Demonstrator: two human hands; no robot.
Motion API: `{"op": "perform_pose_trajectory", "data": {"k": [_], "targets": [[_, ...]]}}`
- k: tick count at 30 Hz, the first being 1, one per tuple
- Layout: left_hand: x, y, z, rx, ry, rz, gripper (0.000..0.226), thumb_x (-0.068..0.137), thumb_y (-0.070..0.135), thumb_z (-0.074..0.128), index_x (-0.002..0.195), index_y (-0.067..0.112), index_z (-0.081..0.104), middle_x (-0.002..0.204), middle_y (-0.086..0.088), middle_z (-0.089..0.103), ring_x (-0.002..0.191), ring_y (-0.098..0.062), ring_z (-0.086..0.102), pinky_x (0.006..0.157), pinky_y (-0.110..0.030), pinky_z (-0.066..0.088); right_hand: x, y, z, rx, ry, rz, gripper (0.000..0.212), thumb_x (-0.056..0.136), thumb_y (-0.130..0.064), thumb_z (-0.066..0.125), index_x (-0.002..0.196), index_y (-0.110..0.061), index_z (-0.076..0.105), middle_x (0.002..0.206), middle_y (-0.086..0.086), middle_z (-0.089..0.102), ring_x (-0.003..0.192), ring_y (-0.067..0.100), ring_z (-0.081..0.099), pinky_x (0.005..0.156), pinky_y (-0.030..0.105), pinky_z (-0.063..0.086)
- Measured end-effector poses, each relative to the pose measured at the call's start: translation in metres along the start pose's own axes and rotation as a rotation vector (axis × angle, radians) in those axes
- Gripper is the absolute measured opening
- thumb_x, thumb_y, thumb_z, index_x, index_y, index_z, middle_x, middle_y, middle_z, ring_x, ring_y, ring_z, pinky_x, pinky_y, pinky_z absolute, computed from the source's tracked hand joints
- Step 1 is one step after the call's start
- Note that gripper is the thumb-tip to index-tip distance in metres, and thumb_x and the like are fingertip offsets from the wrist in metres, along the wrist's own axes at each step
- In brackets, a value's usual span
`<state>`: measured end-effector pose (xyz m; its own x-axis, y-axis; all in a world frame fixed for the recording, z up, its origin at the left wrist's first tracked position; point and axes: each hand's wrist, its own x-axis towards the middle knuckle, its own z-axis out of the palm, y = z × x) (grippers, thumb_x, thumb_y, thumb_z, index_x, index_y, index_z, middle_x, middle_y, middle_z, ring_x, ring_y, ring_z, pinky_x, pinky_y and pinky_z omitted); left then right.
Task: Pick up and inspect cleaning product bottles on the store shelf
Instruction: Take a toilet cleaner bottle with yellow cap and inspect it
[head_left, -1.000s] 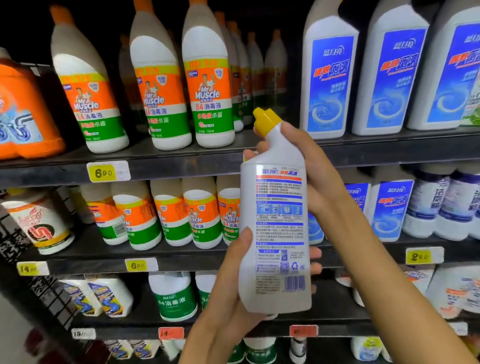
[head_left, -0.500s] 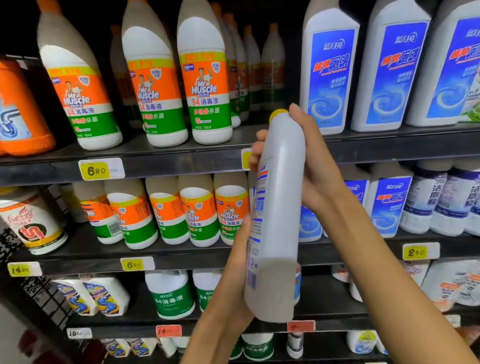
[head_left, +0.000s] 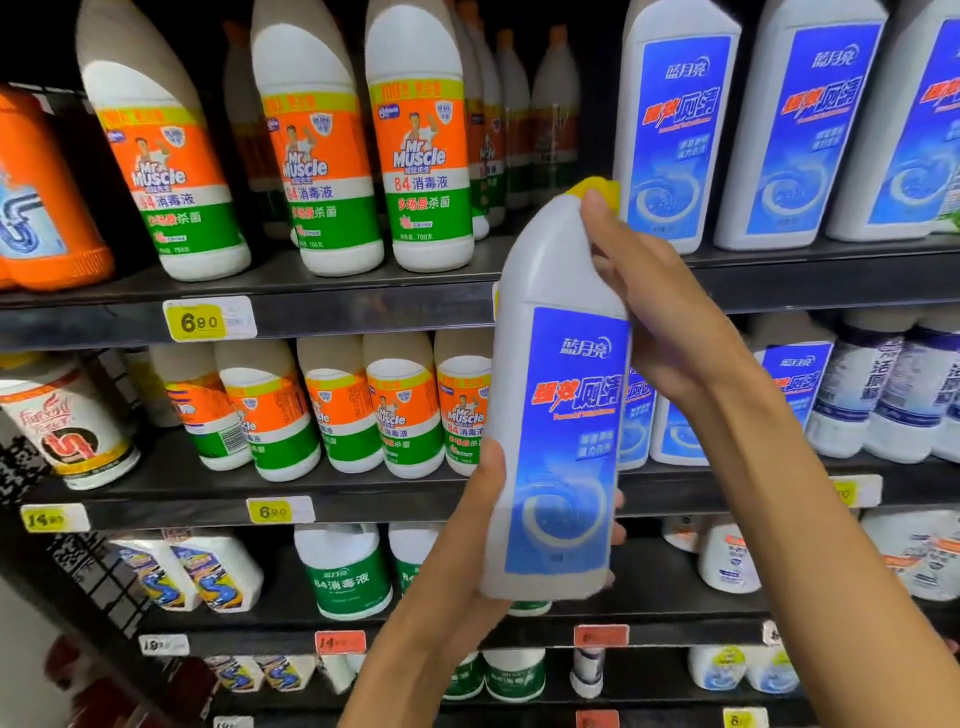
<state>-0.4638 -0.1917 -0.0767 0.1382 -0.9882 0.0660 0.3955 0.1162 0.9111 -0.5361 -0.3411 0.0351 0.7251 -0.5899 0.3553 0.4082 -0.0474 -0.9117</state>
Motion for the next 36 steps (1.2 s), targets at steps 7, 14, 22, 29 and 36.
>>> {"op": "perform_pose_trajectory", "data": {"k": [7, 14, 22, 29, 36], "targets": [[0.000, -0.004, 0.018, -0.188, -0.029, -0.148, 0.096, 0.059, 0.067, 0.075, 0.135, 0.013, 0.050, 0.136, -0.020, 0.053, 0.129, -0.040, 0.046, 0.110, -0.056, 0.032, -0.011, -0.003, 0.000, 0.436, -0.118, 0.089, 0.039, 0.085, -0.043, 0.048, 0.097, -0.011, 0.067, 0.090, 0.010, 0.073, 0.085, 0.026, 0.072, 0.066, 0.037, 0.059], [-0.010, 0.017, 0.022, -0.335, -0.052, -0.145, 0.073, 0.064, 0.045, 0.078, 0.128, 0.017, 0.059, 0.135, -0.013, 0.056, 0.133, -0.036, 0.042, 0.113, -0.051, 0.025, -0.012, -0.004, -0.017, 0.440, 0.134, 0.303, 0.037, 0.094, -0.042, 0.047, 0.098, -0.007, 0.058, 0.100, 0.013, 0.070, 0.089, 0.025, 0.069, 0.076, 0.039, 0.056], [-0.028, 0.046, 0.051, -0.547, -0.106, -0.052, 0.060, 0.080, 0.035, 0.060, 0.138, 0.028, 0.045, 0.148, 0.007, 0.037, 0.134, -0.012, 0.038, 0.095, -0.033, 0.041, -0.029, 0.001, -0.009, 0.323, 0.107, 0.427, 0.062, 0.095, -0.030, 0.044, 0.042, -0.007, 0.067, 0.050, 0.007, 0.065, 0.044, 0.014, 0.065, 0.039, 0.021, 0.049], [-0.039, 0.039, 0.050, -0.483, -0.239, -0.052, 0.048, 0.080, 0.034, 0.065, 0.122, 0.010, 0.063, 0.125, -0.011, 0.063, 0.114, -0.025, 0.061, 0.096, -0.041, 0.047, -0.034, 0.001, -0.004, 0.360, 0.067, 0.499, 0.052, 0.096, -0.029, 0.044, 0.062, 0.000, 0.072, 0.061, 0.013, 0.070, 0.050, 0.019, 0.068, 0.040, 0.027, 0.052], [-0.032, 0.024, 0.044, -0.262, -0.082, -0.015, 0.059, 0.065, 0.027, 0.082, 0.119, 0.014, 0.065, 0.118, -0.012, 0.068, 0.106, -0.026, 0.066, 0.083, -0.037, 0.058, -0.033, -0.010, -0.005, 0.274, 0.136, 0.354, 0.038, 0.092, -0.033, 0.053, 0.113, -0.002, 0.055, 0.117, 0.022, 0.065, 0.104, 0.030, 0.066, 0.083, 0.040, 0.057]]}}
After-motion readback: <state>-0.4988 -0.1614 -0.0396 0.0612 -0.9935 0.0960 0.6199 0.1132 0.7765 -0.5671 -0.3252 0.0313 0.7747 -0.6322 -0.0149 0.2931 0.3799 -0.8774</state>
